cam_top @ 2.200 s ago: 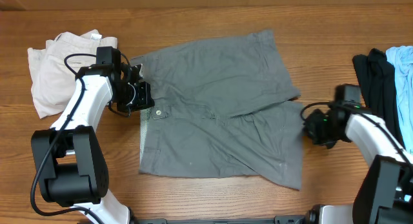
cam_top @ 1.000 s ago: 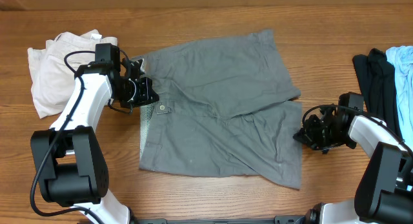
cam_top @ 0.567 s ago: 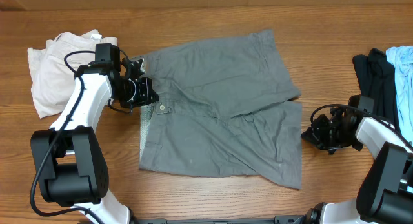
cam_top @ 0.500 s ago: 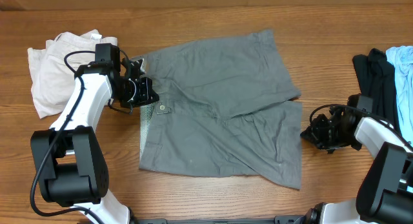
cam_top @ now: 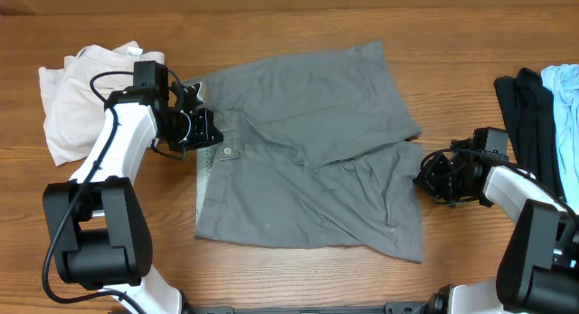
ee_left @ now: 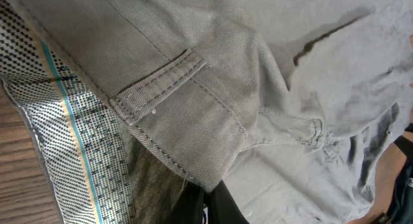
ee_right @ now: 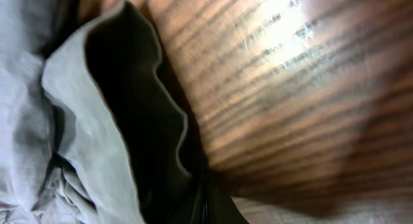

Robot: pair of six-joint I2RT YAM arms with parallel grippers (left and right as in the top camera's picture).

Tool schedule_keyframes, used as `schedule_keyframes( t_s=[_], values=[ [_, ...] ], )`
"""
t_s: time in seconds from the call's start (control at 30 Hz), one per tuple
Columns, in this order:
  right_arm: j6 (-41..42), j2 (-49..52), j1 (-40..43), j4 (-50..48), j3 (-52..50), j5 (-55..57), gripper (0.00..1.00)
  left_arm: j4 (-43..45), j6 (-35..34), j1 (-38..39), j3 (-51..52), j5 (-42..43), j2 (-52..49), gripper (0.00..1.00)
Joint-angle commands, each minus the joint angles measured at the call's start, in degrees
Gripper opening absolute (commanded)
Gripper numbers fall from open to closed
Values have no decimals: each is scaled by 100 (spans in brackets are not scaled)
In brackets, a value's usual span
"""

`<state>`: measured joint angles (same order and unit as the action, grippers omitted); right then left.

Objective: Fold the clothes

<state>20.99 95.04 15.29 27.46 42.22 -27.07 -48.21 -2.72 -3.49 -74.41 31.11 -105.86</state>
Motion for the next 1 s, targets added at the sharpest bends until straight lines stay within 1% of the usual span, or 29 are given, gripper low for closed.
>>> schedule_keyframes(
  t_s=[0.0,0.3,0.47,0.63,0.77,0.97],
  values=[
    [50,39,37,-133,-61,-50,4,2,149,-35,-153,129,175,4],
    [9,37,144,-160,273,-638,4,7,149,-35,-151,131,175,4],
    [-160,-7,256,208,540,-610,4,9,151,-35,-151,131,175,4],
    [-173,-52,293,289,667,-1080,4,52,153,-35,-151,129,175,4],
    [-188,-52,50,350,651,-949,4,61,155,-35,-151,129,175,4],
    [-114,-52,-472,446,610,-131,4,39,195,-35,-151,131,175,4]
  ],
)
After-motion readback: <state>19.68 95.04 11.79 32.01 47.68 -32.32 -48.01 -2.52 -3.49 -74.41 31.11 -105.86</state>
